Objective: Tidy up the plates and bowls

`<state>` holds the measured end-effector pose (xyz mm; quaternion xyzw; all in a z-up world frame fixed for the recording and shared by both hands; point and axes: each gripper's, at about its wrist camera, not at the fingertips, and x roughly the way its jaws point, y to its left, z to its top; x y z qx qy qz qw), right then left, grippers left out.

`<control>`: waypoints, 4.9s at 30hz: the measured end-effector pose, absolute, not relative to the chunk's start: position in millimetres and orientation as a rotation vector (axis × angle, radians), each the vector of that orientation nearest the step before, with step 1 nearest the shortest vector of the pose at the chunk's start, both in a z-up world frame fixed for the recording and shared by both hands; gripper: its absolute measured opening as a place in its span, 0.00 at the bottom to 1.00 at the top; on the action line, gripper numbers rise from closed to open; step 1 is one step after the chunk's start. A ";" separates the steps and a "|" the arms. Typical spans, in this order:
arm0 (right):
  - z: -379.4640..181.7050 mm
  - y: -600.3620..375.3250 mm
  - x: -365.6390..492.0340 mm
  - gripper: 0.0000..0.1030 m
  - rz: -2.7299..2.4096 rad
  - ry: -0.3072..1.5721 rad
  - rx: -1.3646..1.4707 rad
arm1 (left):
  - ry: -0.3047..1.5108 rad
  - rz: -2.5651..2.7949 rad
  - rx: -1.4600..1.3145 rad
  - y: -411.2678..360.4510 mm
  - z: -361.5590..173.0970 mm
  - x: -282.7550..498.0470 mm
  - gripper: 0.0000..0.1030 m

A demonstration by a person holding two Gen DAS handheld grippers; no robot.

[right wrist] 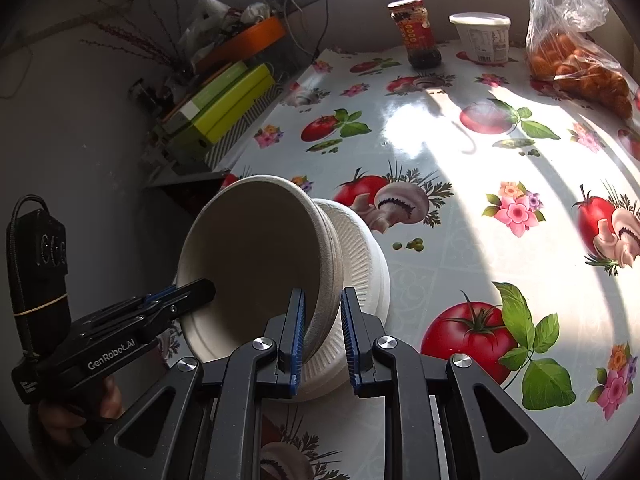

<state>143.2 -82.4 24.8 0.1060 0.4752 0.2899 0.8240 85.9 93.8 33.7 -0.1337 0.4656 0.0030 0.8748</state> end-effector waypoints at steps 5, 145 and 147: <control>19.3 -77.1 148.1 0.17 0.624 1.037 0.228 | 0.984 0.013 -0.293 99.5 30.0 88.5 0.19; -29.6 -101.6 43.6 0.78 0.450 0.869 -0.086 | 0.872 0.160 -0.094 41.6 -29.5 -9.4 0.53; -30.5 -101.9 42.3 0.80 0.436 0.862 -0.094 | 0.869 0.161 -0.092 41.3 -29.9 -8.9 0.56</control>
